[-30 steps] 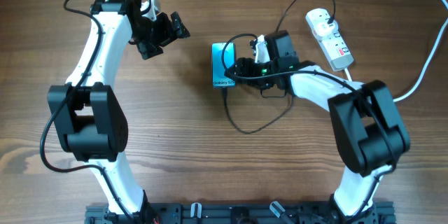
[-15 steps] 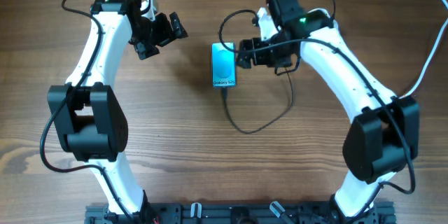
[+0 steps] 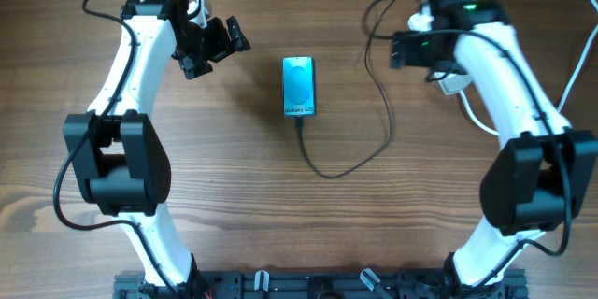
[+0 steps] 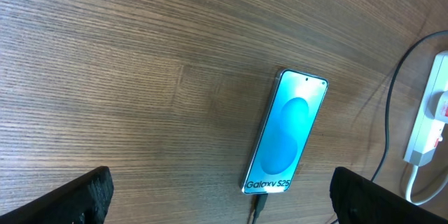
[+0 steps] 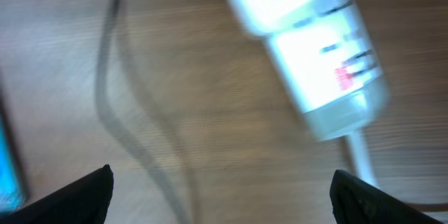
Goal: Plug charger to phone and switch on socket
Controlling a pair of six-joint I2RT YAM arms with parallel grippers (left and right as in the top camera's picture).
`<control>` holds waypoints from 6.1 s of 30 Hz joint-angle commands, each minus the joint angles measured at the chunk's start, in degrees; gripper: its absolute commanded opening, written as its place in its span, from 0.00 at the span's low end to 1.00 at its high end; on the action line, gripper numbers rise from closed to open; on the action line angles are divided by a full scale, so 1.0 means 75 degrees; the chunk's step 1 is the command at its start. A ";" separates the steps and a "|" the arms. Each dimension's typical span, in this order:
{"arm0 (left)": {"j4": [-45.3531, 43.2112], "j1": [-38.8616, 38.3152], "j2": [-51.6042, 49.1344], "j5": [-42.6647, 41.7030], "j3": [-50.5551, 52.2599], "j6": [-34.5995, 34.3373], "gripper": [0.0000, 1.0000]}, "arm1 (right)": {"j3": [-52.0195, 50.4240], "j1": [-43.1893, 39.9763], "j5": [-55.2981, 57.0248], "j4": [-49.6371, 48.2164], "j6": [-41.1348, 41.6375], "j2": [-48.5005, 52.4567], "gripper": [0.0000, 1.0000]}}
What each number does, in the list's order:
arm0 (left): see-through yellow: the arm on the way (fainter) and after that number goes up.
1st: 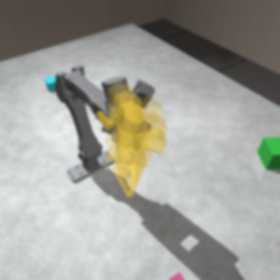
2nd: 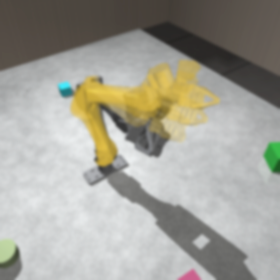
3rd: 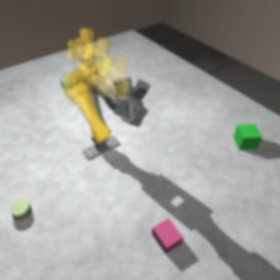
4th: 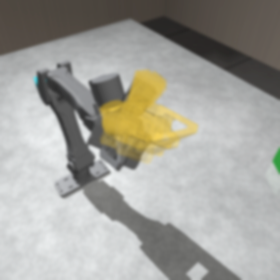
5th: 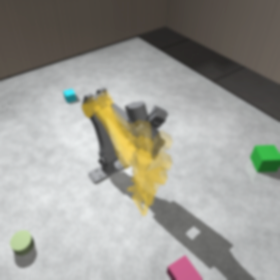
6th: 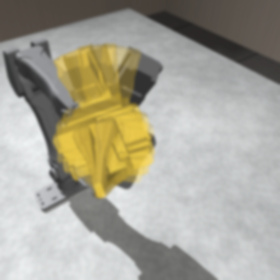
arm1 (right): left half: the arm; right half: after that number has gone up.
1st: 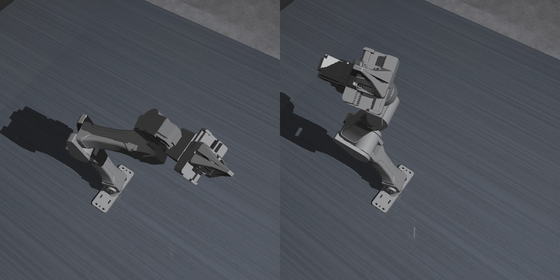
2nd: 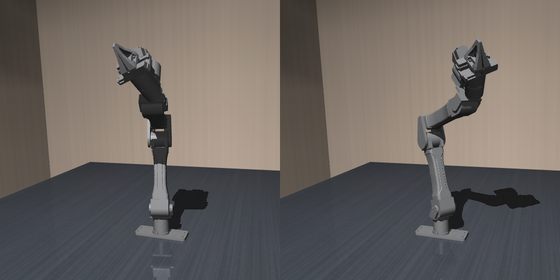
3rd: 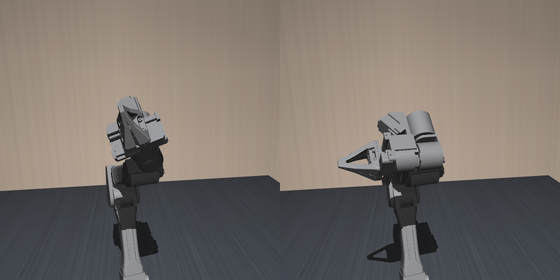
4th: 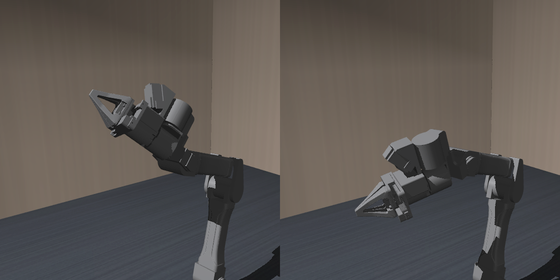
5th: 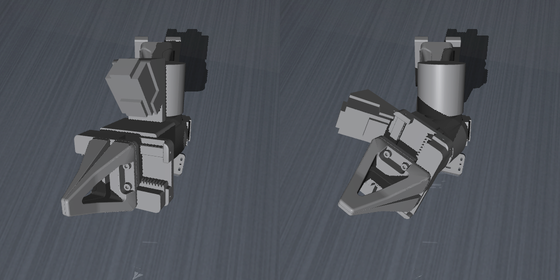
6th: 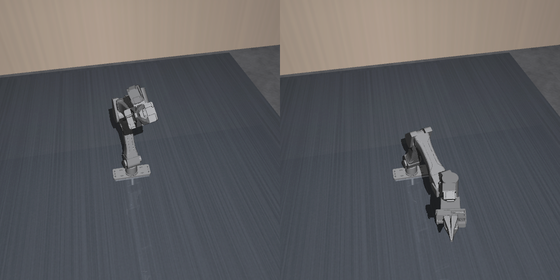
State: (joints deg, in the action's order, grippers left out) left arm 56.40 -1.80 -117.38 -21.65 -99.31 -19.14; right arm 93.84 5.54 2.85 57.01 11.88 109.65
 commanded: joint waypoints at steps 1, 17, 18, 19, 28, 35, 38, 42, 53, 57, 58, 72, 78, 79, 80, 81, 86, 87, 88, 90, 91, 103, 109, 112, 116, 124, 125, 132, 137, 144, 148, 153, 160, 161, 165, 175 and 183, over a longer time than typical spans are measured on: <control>0.0000 0.0000 0.0181 0.0099 0.0012 0.0119 1.00 | 0.0085 -0.0629 0.0274 -0.0303 -0.0204 0.0216 1.00; 0.0000 0.0000 0.0181 0.0099 0.0012 0.0119 1.00 | 0.0035 -0.1332 0.0807 -0.2771 0.0297 0.1737 0.04; 0.0000 0.0000 0.0181 0.0099 0.0012 0.0119 1.00 | 0.0035 -0.1326 0.0723 -0.2885 0.0300 0.1818 0.04; 0.0000 0.0000 0.0181 0.0099 0.0012 0.0119 1.00 | 0.0035 -0.1326 0.0600 -0.2978 0.0283 0.1848 0.04; 0.0000 0.0000 0.0181 0.0099 0.0012 0.0119 1.00 | 0.0029 -0.1320 0.0181 -0.3244 0.0219 0.2244 0.30; 0.0000 0.0000 0.0181 0.0099 0.0012 0.0119 1.00 | 0.0026 -0.1320 0.0134 -0.3212 0.0213 0.2378 0.36; 0.0000 0.0000 0.0181 0.0099 0.0012 0.0122 1.00 | 0.0029 -0.1320 -0.0029 -0.2987 0.0207 0.2384 0.38; 0.0000 0.0000 0.0181 0.0099 0.0012 0.0119 1.00 | 0.0029 -0.1320 -0.0058 -0.2480 -0.0321 0.2381 0.47; 0.0000 0.0000 0.0181 0.0099 0.0012 0.0119 1.00 | 0.0044 -0.1320 0.0006 -0.2171 -0.2634 0.2253 0.91; 0.0000 0.0000 0.0181 0.0099 0.0012 0.0122 1.00 | 0.0044 -0.1335 0.0283 -0.2288 -0.3092 0.2253 0.99; 0.0000 0.0000 0.0181 0.0099 0.0012 0.0119 1.00 | 0.0044 -0.1364 0.0431 -0.2317 -0.2841 0.2253 0.99; 0.0000 0.0000 0.0181 0.0099 0.0012 0.0119 1.00 | 0.0029 -0.1874 -0.1577 -0.2903 -0.3520 0.2253 1.00; 0.0000 0.0000 0.0181 0.0099 0.0012 0.0122 1.00 | 0.0029 -0.1894 -0.0411 -0.3115 -0.3305 0.2253 1.00; 0.0000 0.0000 0.0181 0.0099 0.0012 0.0122 1.00 | 0.0029 -0.1894 -0.0379 -0.3188 -0.3214 0.2253 1.00; 0.0000 0.0000 0.0181 0.0099 0.0012 0.0119 1.00 | 0.0029 -0.1894 -0.0382 -0.3284 -0.3156 0.2253 1.00; 0.0000 0.0000 0.0181 0.0099 0.0012 0.0122 1.00 | 0.0029 -0.1894 -0.0376 -0.3381 -0.3156 0.2253 1.00; 0.0000 0.0000 0.0181 0.0099 0.0012 0.0122 1.00 | 0.0029 -0.1894 -0.0353 -0.3620 -0.2754 0.2253 1.00; 0.0000 0.0000 0.0181 0.0099 0.0012 0.0119 1.00 | 0.0029 -0.1897 -0.0323 -0.3643 -0.2658 0.2253 1.00; 0.0000 0.0000 0.0181 0.0099 0.0012 0.0119 1.00 | 0.0029 -0.1900 -0.0329 -0.3672 -0.2538 0.2253 1.00; 0.0000 0.0000 0.0181 0.0099 0.0012 0.0119 1.00 | 0.0029 -0.1900 -0.0326 -0.3689 -0.2498 0.2256 1.00; 0.0000 0.0000 0.0181 0.0099 0.0012 0.0122 1.00 | 0.0029 -0.1897 -0.0329 -0.3684 -0.2498 0.2256 1.00; 0.0000 0.0000 0.0181 0.0099 0.0012 0.0119 1.00 | 0.0029 -0.1909 -0.0356 -0.2285 -0.4389 0.2282 1.00; 0.0000 0.0000 0.0181 0.0099 0.0012 0.0119 1.00 | 0.0029 -0.1979 -0.0428 -0.1830 -0.4823 0.2282 1.00; 0.0000 0.0000 0.0181 0.0099 0.0012 0.0119 1.00 | 0.0026 -0.1982 -0.0860 -0.1338 -0.5960 0.2282 1.00; 0.0000 0.0000 0.0181 0.0099 0.0012 0.0119 1.00 | 0.0020 -0.1988 -0.0877 -0.1411 -0.6181 0.2334 1.00; 0.0000 0.0000 0.0181 0.0099 0.0012 0.0122 1.00 | -0.0134 -0.1999 -0.0877 -0.1766 -0.6143 0.2393 0.94; 0.0000 0.0000 0.0181 0.0099 0.0012 0.0119 1.00 | -0.0134 -0.1999 -0.0877 -0.1716 -0.6047 0.2393 0.94; 0.0000 0.0000 0.0181 0.0099 0.0012 0.0122 1.00 | -0.0134 -0.1999 -0.0991 -0.1445 -0.5811 0.2393 0.75; 0.0000 0.0000 0.0181 0.0099 0.0012 0.0119 1.00 | -0.0134 -0.2008 -0.0956 -0.0997 -0.5423 0.2393 0.70; 0.0000 0.0000 0.0181 0.0099 0.0012 0.0122 1.00 | -0.0134 -0.2008 -0.0962 -0.0347 -0.4517 0.2390 0.67; 0.0000 0.0000 0.0181 0.0099 0.0012 0.0122 1.00 | -0.0128 -0.2008 -0.0965 -0.0452 -0.4293 0.2390 0.98; 0.0000 0.0000 0.0181 0.0099 0.0012 0.0119 1.00 | -0.0041 -0.2008 -0.0994 -0.0880 -0.3955 0.1906 1.00; 0.0000 0.0000 0.0181 0.0099 0.0012 0.0119 1.00 | -0.0067 -0.2008 -0.0991 -0.1338 -0.3981 0.1568 1.00; 0.0000 0.0000 0.0181 0.0099 0.0012 0.0119 1.00 | -0.0067 -0.2008 -0.0988 -0.1317 -0.3981 0.1568 1.00; 0.0000 0.0000 0.0181 0.0099 0.0012 0.0119 1.00 | -0.0067 -0.2008 -0.0991 -0.1352 -0.3978 0.1568 1.00; 0.0000 0.0000 0.0181 0.0099 0.0012 0.0122 1.00 | -0.0067 -0.2008 -0.0991 -0.2291 -0.3978 0.1568 1.00; 0.0000 0.0000 0.0181 0.0099 0.0012 0.0119 1.00 | -0.0067 -0.2008 -0.0991 -0.2745 -0.3978 0.1568 1.00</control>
State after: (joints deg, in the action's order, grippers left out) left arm 56.40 -1.80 -117.38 -21.23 -99.31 -19.14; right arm 93.67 -9.39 -4.05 37.21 -18.68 122.67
